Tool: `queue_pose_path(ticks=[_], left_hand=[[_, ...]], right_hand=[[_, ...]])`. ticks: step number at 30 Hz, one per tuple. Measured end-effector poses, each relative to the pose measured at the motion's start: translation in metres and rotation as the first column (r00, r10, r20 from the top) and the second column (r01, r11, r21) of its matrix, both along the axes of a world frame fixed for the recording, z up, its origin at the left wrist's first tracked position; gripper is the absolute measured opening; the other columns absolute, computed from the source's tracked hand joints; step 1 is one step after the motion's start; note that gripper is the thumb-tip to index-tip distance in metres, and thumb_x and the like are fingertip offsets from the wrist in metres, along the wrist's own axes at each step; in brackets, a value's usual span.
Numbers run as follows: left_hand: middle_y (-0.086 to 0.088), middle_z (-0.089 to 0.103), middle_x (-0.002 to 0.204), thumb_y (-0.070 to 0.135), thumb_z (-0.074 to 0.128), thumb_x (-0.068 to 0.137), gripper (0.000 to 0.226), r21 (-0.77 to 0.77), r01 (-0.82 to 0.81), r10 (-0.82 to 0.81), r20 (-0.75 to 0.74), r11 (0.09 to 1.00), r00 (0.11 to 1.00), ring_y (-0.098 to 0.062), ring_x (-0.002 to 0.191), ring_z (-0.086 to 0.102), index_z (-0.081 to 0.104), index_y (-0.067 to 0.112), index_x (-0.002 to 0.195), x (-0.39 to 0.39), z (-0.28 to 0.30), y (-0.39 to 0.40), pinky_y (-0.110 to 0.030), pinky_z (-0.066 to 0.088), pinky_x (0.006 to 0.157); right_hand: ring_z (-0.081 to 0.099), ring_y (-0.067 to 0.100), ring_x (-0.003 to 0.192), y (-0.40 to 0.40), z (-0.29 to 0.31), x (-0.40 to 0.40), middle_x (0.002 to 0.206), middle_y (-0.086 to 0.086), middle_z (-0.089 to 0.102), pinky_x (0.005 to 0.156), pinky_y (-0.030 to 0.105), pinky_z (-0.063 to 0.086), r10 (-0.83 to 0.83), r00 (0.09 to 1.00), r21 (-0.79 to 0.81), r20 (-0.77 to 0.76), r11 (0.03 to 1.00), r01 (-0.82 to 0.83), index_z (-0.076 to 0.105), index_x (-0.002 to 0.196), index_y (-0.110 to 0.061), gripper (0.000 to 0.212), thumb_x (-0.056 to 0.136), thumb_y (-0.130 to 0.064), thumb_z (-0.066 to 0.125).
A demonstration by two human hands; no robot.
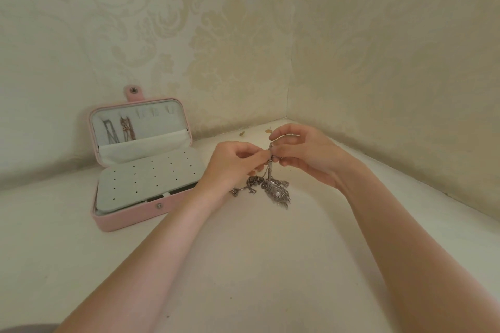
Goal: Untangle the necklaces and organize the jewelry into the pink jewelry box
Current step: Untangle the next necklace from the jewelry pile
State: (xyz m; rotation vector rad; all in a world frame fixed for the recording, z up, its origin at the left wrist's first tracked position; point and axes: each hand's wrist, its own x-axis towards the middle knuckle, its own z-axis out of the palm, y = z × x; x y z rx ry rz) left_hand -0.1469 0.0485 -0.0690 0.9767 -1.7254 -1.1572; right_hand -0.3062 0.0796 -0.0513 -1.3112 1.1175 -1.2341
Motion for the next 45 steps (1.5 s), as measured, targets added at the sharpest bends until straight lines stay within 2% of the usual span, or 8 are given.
queue_pose_path(ticks=[6,15,19,24,35,39,42,45], left_hand=[[0.007,0.068,0.069,0.023,0.069,0.082,0.009,0.17,0.104,-0.093,-0.07,0.98,0.993,-0.001,0.067,0.06,0.072,0.014,0.081,0.003,0.0,0.0,-0.012,0.046,0.06],[0.003,0.06,0.063,0.009,0.059,0.085,0.019,0.034,0.012,-0.013,0.021,0.999,1.0,-0.004,0.055,0.053,0.062,0.015,0.067,0.0,-0.001,-0.001,-0.016,0.045,0.057],[0.005,0.063,0.062,0.009,0.064,0.084,0.009,0.163,0.085,-0.058,-0.161,0.983,0.985,-0.006,0.059,0.056,0.062,0.013,0.076,0.002,0.002,-0.001,-0.016,0.048,0.056],[0.005,0.063,0.068,0.006,0.069,0.079,0.016,0.204,0.102,-0.072,-0.153,0.974,0.986,-0.006,0.059,0.056,0.06,0.015,0.089,0.003,0.002,-0.002,-0.018,0.048,0.059],[0.005,0.046,0.05,0.001,0.057,0.082,0.02,0.356,0.051,0.022,-0.198,0.933,0.98,-0.006,0.042,0.041,0.055,0.013,0.068,-0.001,0.002,-0.004,-0.016,0.04,0.048],[0.004,0.05,0.057,0.004,0.058,0.083,0.012,0.28,-0.009,0.037,-0.094,0.96,0.995,-0.006,0.044,0.045,0.058,0.013,0.075,-0.003,-0.001,-0.005,-0.019,0.044,0.054],[0.002,0.058,0.062,0.011,0.061,0.082,0.011,0.051,-0.082,0.074,0.136,0.995,0.988,-0.007,0.048,0.052,0.063,0.019,0.075,-0.003,-0.005,-0.004,-0.028,0.051,0.066],[-0.005,0.064,0.063,0.011,0.063,0.079,0.019,-0.107,-0.094,0.116,0.222,0.99,0.968,-0.016,0.057,0.058,0.064,0.023,0.064,-0.001,-0.005,-0.003,-0.032,0.053,0.069]], right_hand=[[0.058,0.012,0.058,0.002,0.001,-0.003,0.071,0.0,0.062,0.055,0.019,0.045,0.057,0.998,0.008,-0.005,0.998,-0.057,0.059,0.091,-0.01,0.023,0.081,0.011,0.061],[0.059,0.012,0.06,0.001,-0.001,0.0,0.067,0.004,0.065,0.056,0.019,0.046,0.041,0.999,0.047,-0.029,0.998,-0.039,0.061,0.095,-0.008,0.024,0.08,0.011,0.063],[0.059,0.011,0.058,0.001,0.0,-0.001,0.069,0.002,0.064,0.055,0.019,0.045,0.028,1.0,0.036,-0.005,0.999,-0.027,0.061,0.094,-0.009,0.023,0.081,0.009,0.063],[0.056,0.011,0.056,0.001,0.001,0.0,0.068,0.001,0.064,0.052,0.018,0.042,0.033,0.999,0.026,-0.009,0.999,-0.033,0.061,0.093,-0.01,0.022,0.081,0.008,0.063],[0.049,0.01,0.052,0.0,-0.003,0.006,0.063,0.002,0.059,0.05,0.017,0.039,0.01,0.98,0.015,-0.198,1.0,-0.007,0.061,0.091,-0.008,0.021,0.081,0.01,0.062],[0.051,0.012,0.053,-0.002,-0.004,0.004,0.064,0.003,0.058,0.051,0.018,0.041,-0.047,0.983,-0.005,-0.18,0.999,0.046,0.06,0.087,-0.008,0.019,0.082,0.01,0.06],[0.053,0.014,0.057,-0.003,-0.005,0.005,0.067,0.005,0.057,0.054,0.02,0.043,-0.028,0.981,-0.008,-0.191,1.0,0.027,0.059,0.086,-0.006,0.017,0.083,0.011,0.059],[0.053,0.013,0.058,-0.002,-0.006,0.006,0.069,0.005,0.057,0.055,0.02,0.043,-0.019,0.975,-0.029,-0.221,0.999,0.013,0.061,0.084,-0.005,0.016,0.083,0.011,0.058]])
